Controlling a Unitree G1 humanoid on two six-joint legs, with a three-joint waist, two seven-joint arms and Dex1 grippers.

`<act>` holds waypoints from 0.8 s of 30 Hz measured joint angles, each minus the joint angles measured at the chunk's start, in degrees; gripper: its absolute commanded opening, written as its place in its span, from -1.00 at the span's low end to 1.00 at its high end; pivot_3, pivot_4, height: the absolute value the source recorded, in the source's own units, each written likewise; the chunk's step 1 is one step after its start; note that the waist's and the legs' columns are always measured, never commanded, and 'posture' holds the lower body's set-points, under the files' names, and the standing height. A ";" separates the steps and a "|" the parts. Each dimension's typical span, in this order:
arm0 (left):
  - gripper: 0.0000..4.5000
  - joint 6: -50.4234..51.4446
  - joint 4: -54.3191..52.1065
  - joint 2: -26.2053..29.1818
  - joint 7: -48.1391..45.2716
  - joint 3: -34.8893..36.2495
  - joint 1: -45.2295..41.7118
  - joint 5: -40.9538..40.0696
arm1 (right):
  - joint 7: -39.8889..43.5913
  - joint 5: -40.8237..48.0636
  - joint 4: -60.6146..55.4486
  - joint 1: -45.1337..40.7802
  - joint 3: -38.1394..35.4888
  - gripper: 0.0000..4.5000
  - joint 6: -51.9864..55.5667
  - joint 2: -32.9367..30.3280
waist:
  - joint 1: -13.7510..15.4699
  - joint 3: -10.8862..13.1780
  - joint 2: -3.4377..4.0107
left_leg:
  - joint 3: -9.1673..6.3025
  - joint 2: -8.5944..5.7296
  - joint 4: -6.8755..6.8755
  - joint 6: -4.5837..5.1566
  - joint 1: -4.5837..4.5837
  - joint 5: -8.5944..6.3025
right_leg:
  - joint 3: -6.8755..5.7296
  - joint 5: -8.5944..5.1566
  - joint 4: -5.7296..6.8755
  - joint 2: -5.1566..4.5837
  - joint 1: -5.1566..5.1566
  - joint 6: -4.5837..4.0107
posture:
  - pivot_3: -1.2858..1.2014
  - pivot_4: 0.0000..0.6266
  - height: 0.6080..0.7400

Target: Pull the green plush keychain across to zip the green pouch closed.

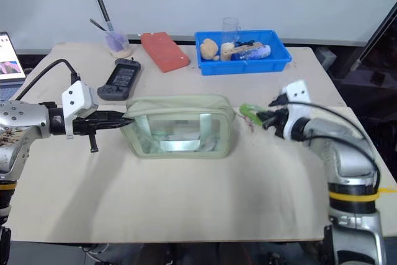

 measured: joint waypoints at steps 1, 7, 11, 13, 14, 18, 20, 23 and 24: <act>-1.00 -0.05 0.19 -0.01 0.00 -0.10 -0.12 0.07 | -0.67 -0.03 -0.03 1.03 0.87 -0.98 0.00 1.42 | -0.02 0.00 0.00 | -0.01 0.00 0.00 0.00 0.02 0.00 | 0.01 0.00 0.00 0.01 0.02 0.00 | 0.03 -0.52 1.00; -1.00 -0.28 0.32 -0.19 0.16 -0.58 -0.53 0.23 | -3.53 -0.26 -0.03 2.58 4.17 -0.98 -0.44 7.52 | -0.04 0.00 0.01 | 0.01 0.00 0.01 0.00 0.07 0.00 | 0.03 -0.01 0.00 0.00 0.06 0.03 | 0.03 -0.52 1.00; -0.49 -0.40 0.87 -0.53 0.82 -0.35 -0.60 0.52 | -1.63 0.07 0.27 0.42 4.56 -0.34 -1.69 6.69 | -0.03 0.00 0.01 | 0.01 0.00 0.01 0.00 0.07 0.00 | 0.03 -0.02 0.00 0.00 0.06 0.04 | 0.03 -0.52 1.00; -0.10 0.39 1.30 -0.55 0.74 -0.26 -0.60 0.07 | 2.60 0.60 1.15 -2.03 4.55 -0.04 -2.59 1.86 | 0.08 0.01 0.02 | 0.02 -0.02 0.01 0.00 0.04 0.00 | 0.03 -0.02 -0.02 -0.01 0.05 0.04 | 0.03 -0.52 1.00; 0.11 0.51 1.43 -0.53 0.71 -0.01 -0.57 -0.05 | 3.98 0.59 1.46 -2.69 4.17 0.12 -3.14 -0.27 | 0.16 0.01 0.02 | 0.03 -0.01 0.01 0.00 0.04 0.00 | 0.03 -0.02 -0.05 -0.01 0.06 0.03 | 0.03 -0.52 1.00; 0.93 5.21 1.45 0.39 0.11 4.32 0.26 -3.79 | 15.16 0.97 2.91 -4.15 3.98 0.73 -6.54 -12.72 | 0.46 0.01 0.01 | -0.01 -0.02 -0.02 0.02 -0.04 -0.02 | -0.03 -0.03 -0.20 -0.03 0.08 0.01 | 0.03 -0.52 1.00; 1.00 8.36 1.32 1.95 -0.40 6.95 1.01 -6.46 | 21.00 0.46 3.81 -3.84 5.04 0.99 -9.32 -18.50 | 0.36 0.02 0.01 | 0.00 -0.02 -0.02 0.05 -0.06 -0.04 | -0.02 -0.04 -0.22 -0.04 0.07 0.02 | 0.03 -0.52 1.00; 1.00 12.92 1.86 4.88 -0.86 12.12 2.76 -9.70 | 28.16 0.18 5.54 -4.59 5.05 0.99 -11.87 -24.32 | -0.10 0.03 0.03 | 0.08 0.00 -0.04 0.04 -0.06 -0.04 | 0.00 -0.07 -0.20 -0.06 -0.06 0.07 | 0.03 -0.52 1.00; 1.00 13.95 2.44 5.82 -0.83 13.62 3.17 -9.93 | 29.62 0.27 5.85 -5.23 4.74 0.99 -12.17 -25.73 | -0.22 0.04 0.05 | 0.10 0.00 -0.07 0.05 -0.05 -0.04 | 0.00 -0.09 -0.20 -0.06 -0.09 0.10 | 0.03 -0.52 1.00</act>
